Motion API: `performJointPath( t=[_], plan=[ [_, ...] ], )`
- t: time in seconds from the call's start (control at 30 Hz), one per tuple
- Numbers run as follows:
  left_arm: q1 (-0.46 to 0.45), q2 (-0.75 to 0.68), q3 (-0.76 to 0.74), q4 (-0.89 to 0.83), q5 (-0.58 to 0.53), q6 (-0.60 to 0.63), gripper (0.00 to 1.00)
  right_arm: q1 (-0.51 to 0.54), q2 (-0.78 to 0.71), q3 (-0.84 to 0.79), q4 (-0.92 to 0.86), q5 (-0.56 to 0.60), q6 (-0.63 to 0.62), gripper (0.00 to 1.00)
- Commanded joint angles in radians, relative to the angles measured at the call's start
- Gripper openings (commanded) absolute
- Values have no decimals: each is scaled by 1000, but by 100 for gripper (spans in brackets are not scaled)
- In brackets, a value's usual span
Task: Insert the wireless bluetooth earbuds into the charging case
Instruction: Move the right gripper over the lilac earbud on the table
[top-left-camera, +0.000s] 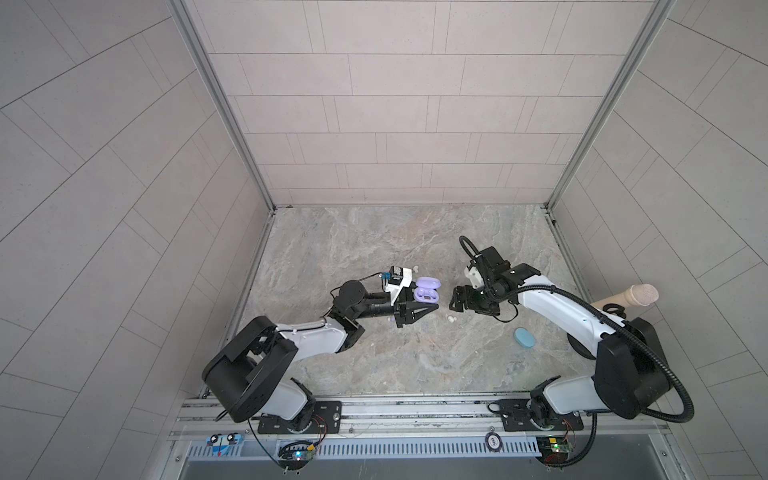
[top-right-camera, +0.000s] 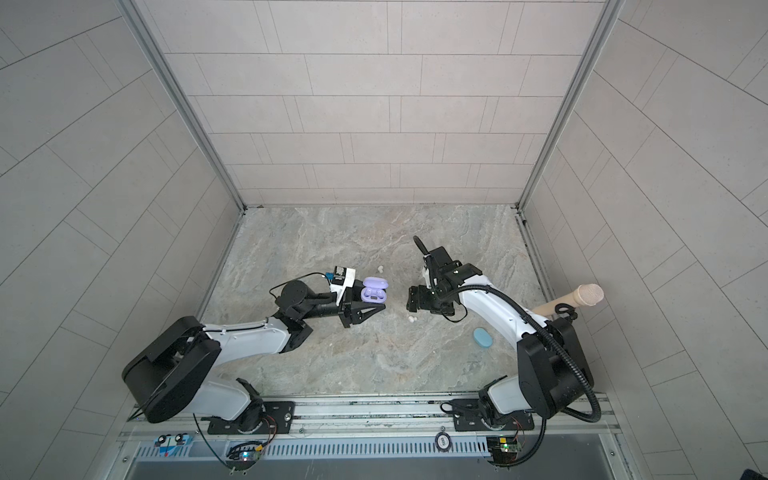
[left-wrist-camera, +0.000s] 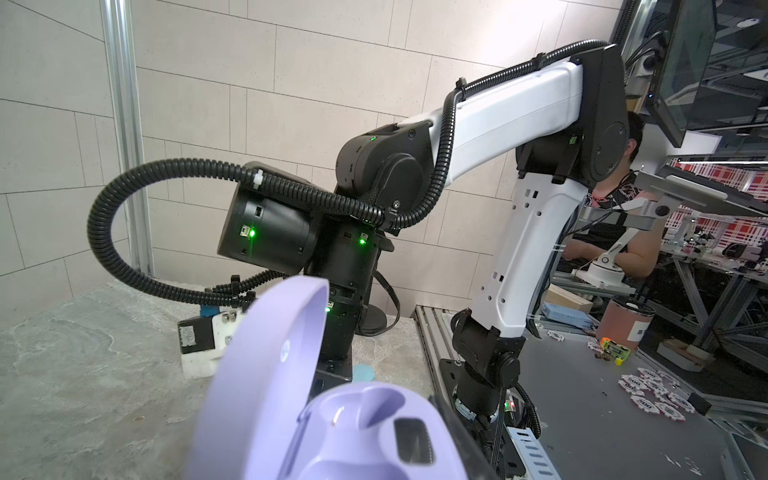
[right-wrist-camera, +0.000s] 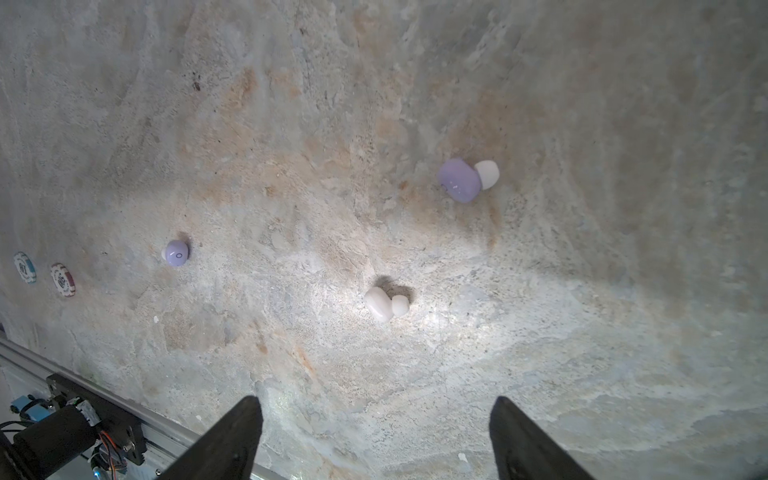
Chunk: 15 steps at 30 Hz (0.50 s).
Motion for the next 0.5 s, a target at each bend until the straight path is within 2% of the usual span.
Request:
performJointPath(
  t=[0.0, 0.47],
  plan=[
    [-16, -44, 11, -30, 6, 39, 9, -12, 9, -10, 14, 17, 14, 89],
    [-35, -104, 3, -118, -28, 82, 10, -27, 67, -57, 77, 20, 57, 89]
  ],
)
